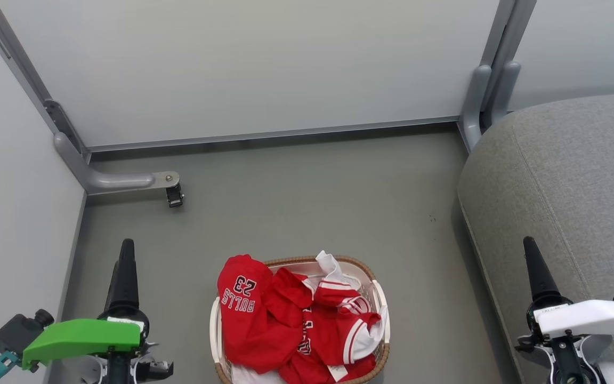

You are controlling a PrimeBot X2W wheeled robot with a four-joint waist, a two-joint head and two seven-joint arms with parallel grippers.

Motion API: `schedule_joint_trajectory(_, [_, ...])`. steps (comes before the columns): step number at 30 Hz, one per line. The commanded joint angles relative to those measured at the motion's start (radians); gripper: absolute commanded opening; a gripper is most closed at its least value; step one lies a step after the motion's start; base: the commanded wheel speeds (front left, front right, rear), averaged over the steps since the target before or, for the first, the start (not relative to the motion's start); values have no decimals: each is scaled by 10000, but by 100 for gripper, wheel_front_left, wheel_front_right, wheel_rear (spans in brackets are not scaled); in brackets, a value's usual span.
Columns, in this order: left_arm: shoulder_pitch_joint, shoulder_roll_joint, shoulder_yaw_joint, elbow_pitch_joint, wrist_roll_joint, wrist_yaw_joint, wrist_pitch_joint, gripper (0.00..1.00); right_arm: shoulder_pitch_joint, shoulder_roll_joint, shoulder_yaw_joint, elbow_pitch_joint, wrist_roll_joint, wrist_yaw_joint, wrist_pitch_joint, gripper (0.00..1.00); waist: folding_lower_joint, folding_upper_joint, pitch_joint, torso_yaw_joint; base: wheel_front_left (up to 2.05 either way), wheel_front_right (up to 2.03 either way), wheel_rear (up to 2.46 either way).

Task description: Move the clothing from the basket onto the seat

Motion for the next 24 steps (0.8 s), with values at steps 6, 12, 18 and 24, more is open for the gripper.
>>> schedule_joint_trajectory(6, [99,58,-311,-313,1713,139,-272,100,81,-72,280,-514,-1804,2,-301,100,0,0,18,20,0,0,0])
schedule_joint_trajectory(12, [233,64,-540,-288,3013,328,-475,100,168,-79,488,-538,-2831,3,-500,100,0,0,27,26,0,0,0])
schedule_joint_trajectory(18, [318,68,-772,-268,4122,462,-675,100,229,-87,604,-400,-3837,3,-703,100,0,0,42,33,0,0,0])
schedule_joint_trajectory(24, [518,75,-916,-195,5059,512,-875,100,219,-95,730,-183,-4810,3,-909,100,0,0,48,34,0,0,0])
